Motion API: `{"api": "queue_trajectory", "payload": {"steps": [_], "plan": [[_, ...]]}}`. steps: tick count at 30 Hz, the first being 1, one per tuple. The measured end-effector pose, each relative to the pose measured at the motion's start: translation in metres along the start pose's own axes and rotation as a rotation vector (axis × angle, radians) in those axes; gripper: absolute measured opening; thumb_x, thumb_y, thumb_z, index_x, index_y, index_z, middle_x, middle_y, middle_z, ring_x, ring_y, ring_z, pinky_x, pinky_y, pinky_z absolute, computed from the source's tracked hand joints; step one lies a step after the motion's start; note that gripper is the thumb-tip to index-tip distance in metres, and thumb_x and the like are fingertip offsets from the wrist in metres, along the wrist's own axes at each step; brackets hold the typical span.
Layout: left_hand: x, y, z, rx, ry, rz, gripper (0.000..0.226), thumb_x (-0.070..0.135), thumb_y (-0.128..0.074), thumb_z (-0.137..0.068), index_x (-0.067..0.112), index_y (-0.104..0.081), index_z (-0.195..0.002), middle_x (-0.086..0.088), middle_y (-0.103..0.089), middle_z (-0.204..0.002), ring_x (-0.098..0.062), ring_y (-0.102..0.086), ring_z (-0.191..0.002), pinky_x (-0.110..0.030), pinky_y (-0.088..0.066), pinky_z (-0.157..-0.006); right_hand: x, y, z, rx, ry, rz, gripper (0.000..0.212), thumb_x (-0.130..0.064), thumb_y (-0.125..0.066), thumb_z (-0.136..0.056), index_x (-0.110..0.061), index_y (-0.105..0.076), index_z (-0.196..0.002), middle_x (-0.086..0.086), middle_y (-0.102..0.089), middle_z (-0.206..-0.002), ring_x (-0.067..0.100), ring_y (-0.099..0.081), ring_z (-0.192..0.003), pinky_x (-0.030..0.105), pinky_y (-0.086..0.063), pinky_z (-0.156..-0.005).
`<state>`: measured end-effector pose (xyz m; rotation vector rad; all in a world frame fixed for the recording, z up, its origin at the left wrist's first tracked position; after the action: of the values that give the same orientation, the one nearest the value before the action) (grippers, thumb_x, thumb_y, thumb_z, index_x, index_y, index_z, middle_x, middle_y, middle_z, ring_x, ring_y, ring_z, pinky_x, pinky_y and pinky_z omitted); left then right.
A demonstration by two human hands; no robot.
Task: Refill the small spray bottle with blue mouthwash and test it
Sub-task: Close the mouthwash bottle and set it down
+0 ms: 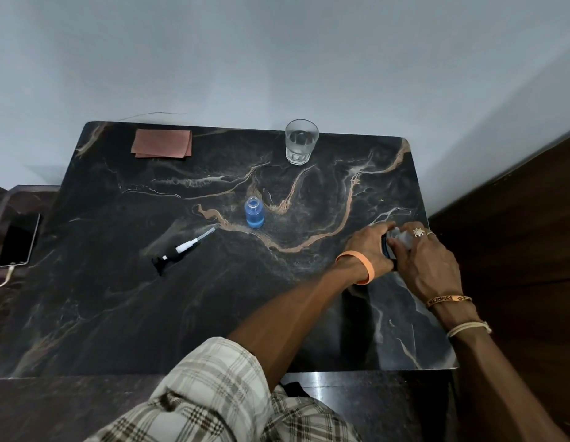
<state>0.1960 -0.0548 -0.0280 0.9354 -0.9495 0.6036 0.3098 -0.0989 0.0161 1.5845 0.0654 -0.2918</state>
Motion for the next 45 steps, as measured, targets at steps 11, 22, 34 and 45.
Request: {"api": "queue_trajectory", "payload": {"steps": [11,22,34,45], "plan": [[-0.002,0.005,0.006,0.036,-0.084,-0.033,0.087,0.024,-0.088,-0.064,0.015,-0.046,-0.140,-0.009,-0.060,-0.133,-0.027,-0.056,-0.121,-0.037,-0.045,-0.104,0.000,-0.010,-0.004,-0.001,-0.015,0.014,0.026,-0.053,-0.040,-0.097,-0.027,-0.041,-0.099,0.005,-0.056,-0.094,0.028,-0.059,-0.074,0.041,-0.052,-0.060],[-0.010,0.010,0.009,-0.064,-0.148,-0.140,0.091,0.036,-0.086,-0.068,0.015,-0.036,-0.142,-0.010,-0.056,-0.135,-0.031,-0.056,-0.119,-0.045,-0.048,-0.098,-0.001,0.007,-0.006,-0.189,-0.043,0.147,0.059,-0.065,-0.038,-0.090,-0.019,-0.054,-0.121,0.011,-0.064,-0.101,0.028,-0.062,-0.081,0.042,-0.056,-0.070],[-0.028,0.037,0.038,0.094,-0.237,0.013,0.076,0.047,-0.070,-0.083,0.023,-0.034,-0.145,-0.008,-0.050,-0.141,-0.021,-0.050,-0.126,-0.036,-0.043,-0.102,-0.021,0.021,-0.001,0.184,0.038,0.129,0.085,-0.073,-0.047,-0.085,-0.008,-0.040,-0.141,0.023,-0.049,-0.133,0.042,-0.048,-0.117,0.051,-0.041,-0.095],[-0.160,0.199,0.159,0.941,0.026,0.067,0.027,0.017,-0.066,-0.091,0.015,-0.064,-0.118,0.002,-0.065,-0.113,-0.004,-0.063,-0.100,-0.017,-0.050,-0.086,-0.222,-0.063,0.011,-0.172,0.331,-0.616,0.022,-0.024,-0.070,-0.089,-0.018,-0.069,-0.111,0.003,-0.070,-0.103,0.017,-0.065,-0.093,0.037,-0.054,-0.085]]}}
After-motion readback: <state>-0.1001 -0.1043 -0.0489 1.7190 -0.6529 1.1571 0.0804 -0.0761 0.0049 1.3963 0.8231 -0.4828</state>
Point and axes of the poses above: each hand's wrist, its own z-axis away from the middle knuckle, its own y-axis out of the back of the hand, x = y × z, the point moved 1 cm from there along -z, towards the middle knuckle
